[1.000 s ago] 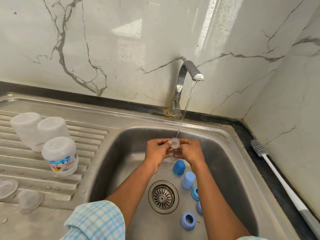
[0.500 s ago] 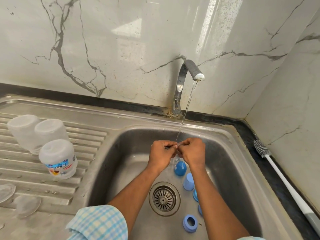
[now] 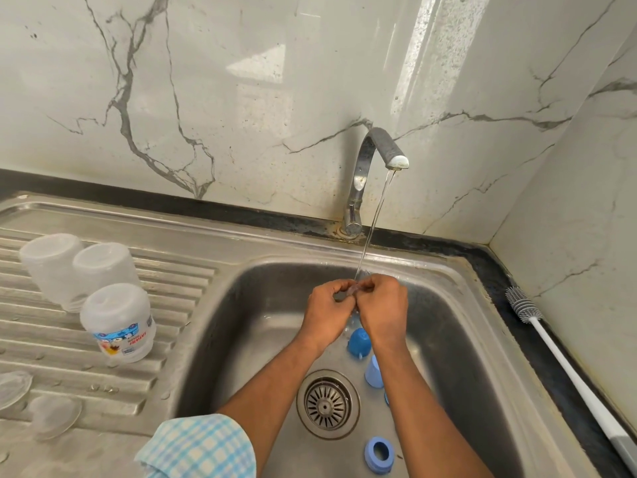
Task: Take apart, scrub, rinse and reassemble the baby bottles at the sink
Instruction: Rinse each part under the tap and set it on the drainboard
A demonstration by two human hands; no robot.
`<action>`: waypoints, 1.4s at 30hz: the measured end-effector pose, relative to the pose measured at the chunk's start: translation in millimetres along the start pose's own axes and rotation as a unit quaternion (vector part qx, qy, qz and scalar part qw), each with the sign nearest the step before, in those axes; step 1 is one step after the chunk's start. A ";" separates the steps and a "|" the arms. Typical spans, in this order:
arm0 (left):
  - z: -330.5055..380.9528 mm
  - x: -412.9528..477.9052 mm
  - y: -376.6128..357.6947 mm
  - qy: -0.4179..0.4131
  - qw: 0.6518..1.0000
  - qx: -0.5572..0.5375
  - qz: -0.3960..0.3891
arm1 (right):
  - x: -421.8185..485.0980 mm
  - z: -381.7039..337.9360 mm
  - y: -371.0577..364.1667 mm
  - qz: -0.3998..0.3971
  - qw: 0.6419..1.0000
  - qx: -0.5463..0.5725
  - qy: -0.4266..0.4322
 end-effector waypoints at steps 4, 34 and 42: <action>0.5 1.5 0.3 0.019 0.999 -0.024 0.011 | -0.1 -4.2 -4.2 -0.058 0.998 0.014 0.019; 3.9 11.2 10.8 0.087 0.994 -0.003 0.058 | -2.7 11.1 -13.7 -0.198 0.971 0.127 -0.042; 3.0 6.4 14.4 0.166 0.985 -0.050 0.020 | -2.4 11.0 -7.1 -0.190 0.963 0.179 -0.068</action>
Point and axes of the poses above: each hand's wrist, its own x-axis towards the middle knuckle, its own y-axis out of the back of the hand, z = x × y, the point moved 7 cm from there along x, towards the middle knuckle, and after that the axes turned 5 degrees about z, right-handed, at the moved point
